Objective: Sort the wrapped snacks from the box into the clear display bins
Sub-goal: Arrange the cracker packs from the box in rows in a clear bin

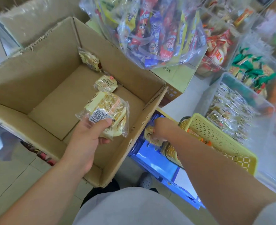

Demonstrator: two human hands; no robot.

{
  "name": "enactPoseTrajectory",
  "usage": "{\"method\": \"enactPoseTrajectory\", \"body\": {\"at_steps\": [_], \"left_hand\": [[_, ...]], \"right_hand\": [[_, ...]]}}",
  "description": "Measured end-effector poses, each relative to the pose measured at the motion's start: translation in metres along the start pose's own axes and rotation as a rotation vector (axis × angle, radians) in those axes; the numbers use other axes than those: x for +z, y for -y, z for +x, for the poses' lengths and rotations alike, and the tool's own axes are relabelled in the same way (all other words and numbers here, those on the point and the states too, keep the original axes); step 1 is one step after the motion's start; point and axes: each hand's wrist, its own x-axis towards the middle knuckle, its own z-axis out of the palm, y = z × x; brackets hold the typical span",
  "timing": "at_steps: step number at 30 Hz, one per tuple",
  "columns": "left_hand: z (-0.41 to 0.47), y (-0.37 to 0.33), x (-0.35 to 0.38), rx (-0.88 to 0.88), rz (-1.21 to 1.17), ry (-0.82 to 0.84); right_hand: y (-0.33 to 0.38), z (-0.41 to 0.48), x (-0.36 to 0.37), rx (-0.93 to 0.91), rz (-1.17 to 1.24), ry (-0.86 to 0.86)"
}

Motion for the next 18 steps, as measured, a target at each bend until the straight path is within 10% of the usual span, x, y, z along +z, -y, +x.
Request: {"method": "enactPoseTrajectory", "body": {"at_steps": [11,18], "left_hand": [[-0.044,-0.030,0.066,0.119,-0.067,0.158],[-0.083,0.009,0.146,-0.055,-0.193,0.310]], "right_hand": [[-0.069,-0.135,-0.031,-0.200,0.742,-0.565],[-0.112,-0.181,0.007,-0.287,1.469,-0.583]]}}
